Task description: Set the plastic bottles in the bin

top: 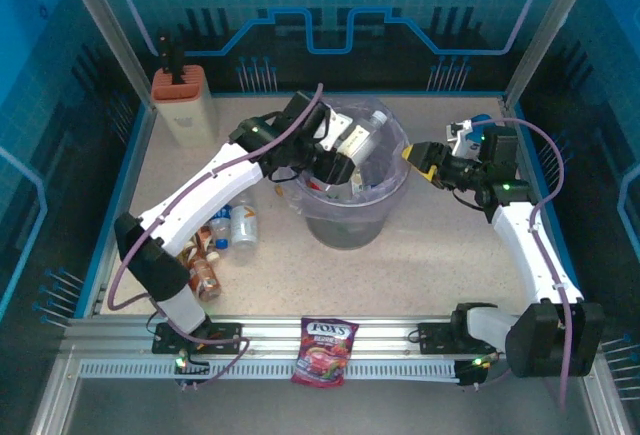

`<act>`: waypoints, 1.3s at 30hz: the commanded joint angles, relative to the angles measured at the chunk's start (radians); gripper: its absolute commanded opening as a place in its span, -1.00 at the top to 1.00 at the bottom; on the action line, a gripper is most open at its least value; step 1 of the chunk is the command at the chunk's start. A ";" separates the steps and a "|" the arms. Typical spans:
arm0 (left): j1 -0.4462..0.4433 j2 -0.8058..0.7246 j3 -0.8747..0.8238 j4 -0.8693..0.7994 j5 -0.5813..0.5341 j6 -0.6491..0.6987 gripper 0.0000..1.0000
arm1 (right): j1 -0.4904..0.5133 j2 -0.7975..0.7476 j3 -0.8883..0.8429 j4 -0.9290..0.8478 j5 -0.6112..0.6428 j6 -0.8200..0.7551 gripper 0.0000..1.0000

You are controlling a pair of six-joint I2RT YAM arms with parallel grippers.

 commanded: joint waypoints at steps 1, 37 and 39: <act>-0.007 0.004 -0.027 -0.011 0.034 0.073 0.69 | 0.002 0.003 0.023 0.008 0.030 -0.015 -0.25; 0.092 -0.358 -0.117 0.100 -0.087 -0.029 -0.98 | 0.001 0.008 0.000 0.051 0.023 0.009 -0.21; 0.213 -0.423 -0.184 0.109 -0.069 -0.094 -0.92 | 0.002 0.009 0.005 0.049 0.021 0.008 -0.21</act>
